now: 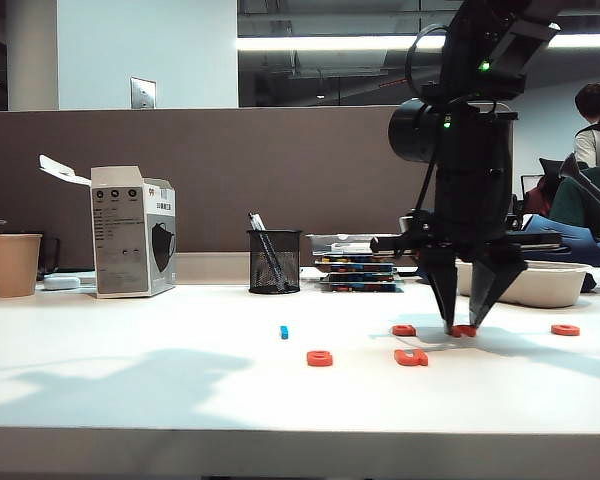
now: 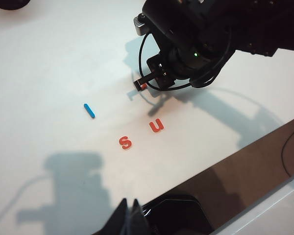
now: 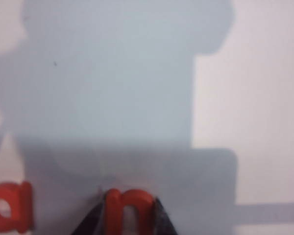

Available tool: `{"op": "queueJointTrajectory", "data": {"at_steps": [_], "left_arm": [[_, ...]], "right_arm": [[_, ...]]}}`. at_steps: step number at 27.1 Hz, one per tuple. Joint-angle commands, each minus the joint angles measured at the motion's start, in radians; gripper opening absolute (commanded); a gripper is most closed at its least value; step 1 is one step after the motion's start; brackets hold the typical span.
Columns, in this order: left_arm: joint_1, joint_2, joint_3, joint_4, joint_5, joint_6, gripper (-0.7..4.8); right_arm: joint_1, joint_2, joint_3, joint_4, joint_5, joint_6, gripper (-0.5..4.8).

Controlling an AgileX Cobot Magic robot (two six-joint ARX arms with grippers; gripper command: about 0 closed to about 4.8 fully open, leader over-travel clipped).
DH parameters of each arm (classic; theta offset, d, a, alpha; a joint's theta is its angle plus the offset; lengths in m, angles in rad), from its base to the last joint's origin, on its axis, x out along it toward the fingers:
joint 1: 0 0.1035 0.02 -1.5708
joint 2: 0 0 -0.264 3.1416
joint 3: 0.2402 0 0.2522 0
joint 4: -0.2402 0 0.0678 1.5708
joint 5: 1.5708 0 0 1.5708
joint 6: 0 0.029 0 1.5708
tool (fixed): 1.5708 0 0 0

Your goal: Select the appropriate letters from the row of letter magnets placed on the table to arrange into the word "sun".

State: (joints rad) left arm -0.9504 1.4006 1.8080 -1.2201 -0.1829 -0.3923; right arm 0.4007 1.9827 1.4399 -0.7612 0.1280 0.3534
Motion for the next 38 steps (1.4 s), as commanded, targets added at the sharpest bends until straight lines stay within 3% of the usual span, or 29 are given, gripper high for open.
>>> {"op": "queueJointTrajectory", "data": {"at_steps": [1,15,23,38], "left_arm": [[-0.001,-0.004,0.004,0.003,0.004,0.004,-0.05],[-0.001,-0.004,0.004,0.002,0.004,0.004,-0.05],[-0.001,-0.004,0.004,0.002,0.004,0.003,-0.05],[-0.001,-0.004,0.004,0.002,0.004,0.003,-0.05]], "right_arm": [[-0.001,-0.036,-0.003,-0.034,-0.028,0.002,1.04],[0.000,-0.264,-0.067,-0.101,-0.050,0.013,1.04],[0.000,-0.402,-0.325,0.039,-0.114,0.066,1.04],[0.011,-0.397,-0.533,0.264,-0.127,0.066,1.04]]}}
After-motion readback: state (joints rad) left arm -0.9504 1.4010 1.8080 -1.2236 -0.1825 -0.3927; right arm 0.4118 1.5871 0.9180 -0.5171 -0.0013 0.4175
